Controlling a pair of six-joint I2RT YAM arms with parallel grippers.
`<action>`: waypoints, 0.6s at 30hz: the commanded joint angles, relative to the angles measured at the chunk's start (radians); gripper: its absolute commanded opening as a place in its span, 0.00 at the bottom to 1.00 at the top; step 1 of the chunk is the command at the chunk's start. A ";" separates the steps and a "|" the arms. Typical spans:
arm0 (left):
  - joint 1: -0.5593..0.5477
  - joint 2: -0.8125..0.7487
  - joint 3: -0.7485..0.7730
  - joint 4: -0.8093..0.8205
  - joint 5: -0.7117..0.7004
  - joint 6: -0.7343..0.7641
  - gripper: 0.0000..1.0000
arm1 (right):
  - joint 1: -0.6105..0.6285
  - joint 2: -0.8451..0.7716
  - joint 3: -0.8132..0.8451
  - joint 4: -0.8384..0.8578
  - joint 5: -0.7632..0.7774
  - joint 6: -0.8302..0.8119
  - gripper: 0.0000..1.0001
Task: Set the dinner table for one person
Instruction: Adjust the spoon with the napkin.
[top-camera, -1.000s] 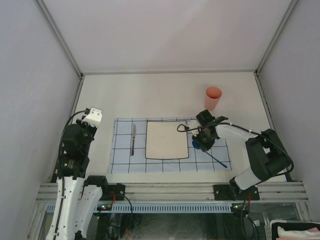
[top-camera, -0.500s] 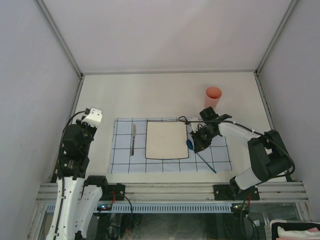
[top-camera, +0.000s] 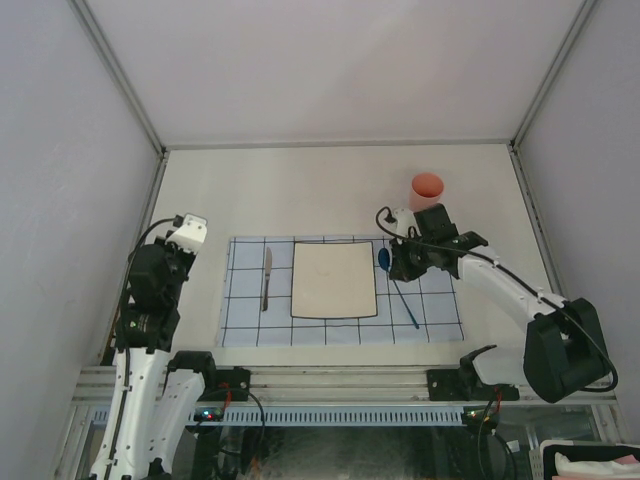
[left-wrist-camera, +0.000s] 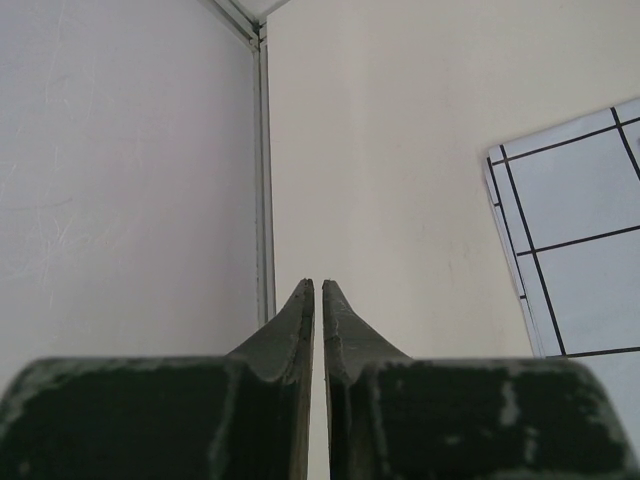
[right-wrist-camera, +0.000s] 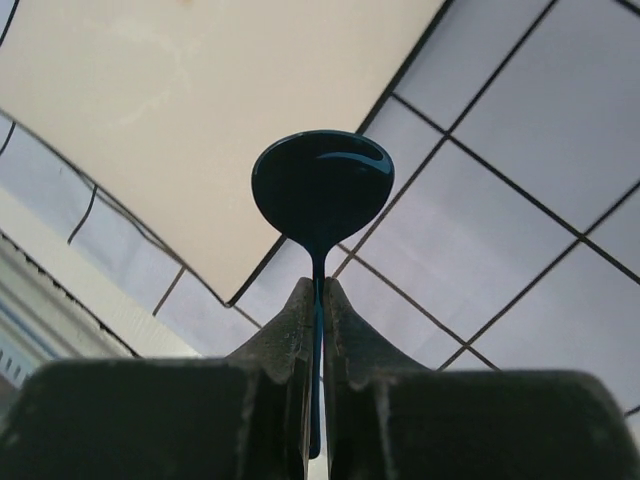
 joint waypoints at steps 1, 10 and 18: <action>-0.006 0.004 0.043 0.028 -0.002 -0.009 0.10 | 0.015 -0.030 -0.005 0.081 0.135 0.137 0.00; -0.005 0.007 0.049 0.022 -0.001 -0.018 0.10 | 0.036 0.098 0.053 0.050 0.268 0.307 0.00; -0.006 -0.023 0.032 0.006 -0.011 -0.005 0.09 | 0.044 0.138 0.054 0.134 0.395 0.367 0.00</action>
